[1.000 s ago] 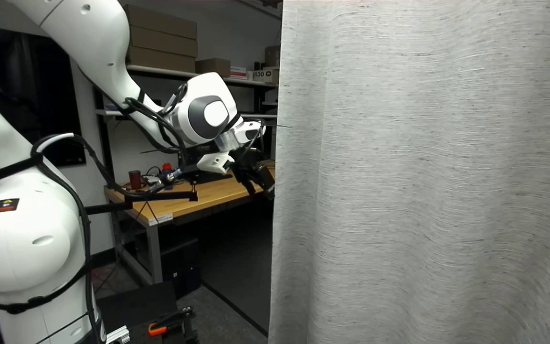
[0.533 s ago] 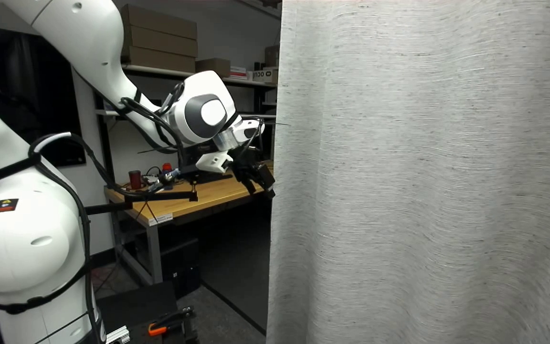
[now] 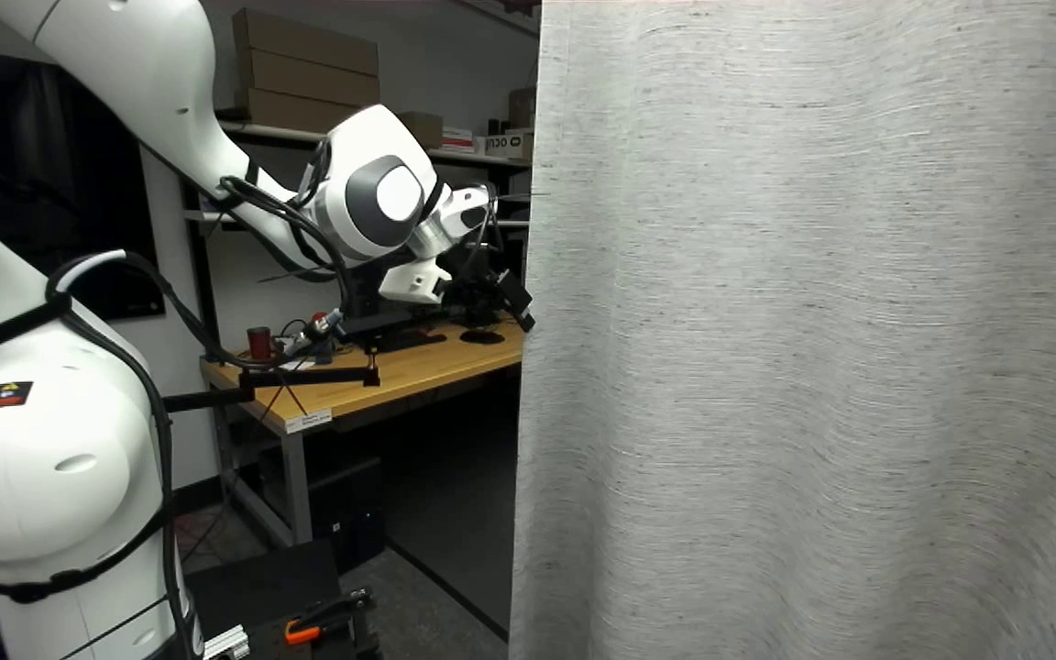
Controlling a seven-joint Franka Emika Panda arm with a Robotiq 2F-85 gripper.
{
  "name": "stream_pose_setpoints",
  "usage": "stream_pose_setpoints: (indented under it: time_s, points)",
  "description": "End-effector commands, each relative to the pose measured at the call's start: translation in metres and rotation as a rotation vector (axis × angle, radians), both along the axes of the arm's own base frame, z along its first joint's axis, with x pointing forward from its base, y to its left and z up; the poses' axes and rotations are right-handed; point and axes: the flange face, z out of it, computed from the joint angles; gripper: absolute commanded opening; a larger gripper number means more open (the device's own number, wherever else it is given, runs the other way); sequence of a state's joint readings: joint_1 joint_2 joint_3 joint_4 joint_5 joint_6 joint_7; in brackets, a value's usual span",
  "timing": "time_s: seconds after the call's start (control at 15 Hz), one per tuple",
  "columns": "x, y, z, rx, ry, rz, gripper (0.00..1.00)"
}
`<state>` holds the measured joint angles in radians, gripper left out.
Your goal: Slide the curtain to the left
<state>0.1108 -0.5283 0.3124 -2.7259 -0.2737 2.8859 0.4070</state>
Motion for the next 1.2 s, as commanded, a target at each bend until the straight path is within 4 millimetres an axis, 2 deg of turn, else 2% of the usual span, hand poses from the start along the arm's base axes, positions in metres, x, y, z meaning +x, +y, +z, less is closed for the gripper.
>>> stream_pose_setpoints:
  time_s: [0.0, 0.2, 0.4, 0.8, 0.87, 0.93, 1.0, 1.13]
  points:
    - [0.002, -0.005, 0.031, 0.025, -0.103, 0.001, 1.00]
    - [0.007, -0.009, 0.058, 0.054, -0.199, 0.011, 1.00]
    - [0.007, -0.004, 0.080, 0.089, -0.298, 0.052, 1.00]
    - [0.003, 0.007, 0.091, 0.137, -0.385, 0.102, 0.98]
    - [0.003, 0.008, 0.092, 0.143, -0.391, 0.107, 0.74]
    - [0.003, 0.009, 0.092, 0.145, -0.395, 0.110, 0.74]
    - [0.002, 0.009, 0.092, 0.149, -0.397, 0.115, 0.69]
    - [0.000, 0.011, 0.092, 0.151, -0.394, 0.125, 0.52]
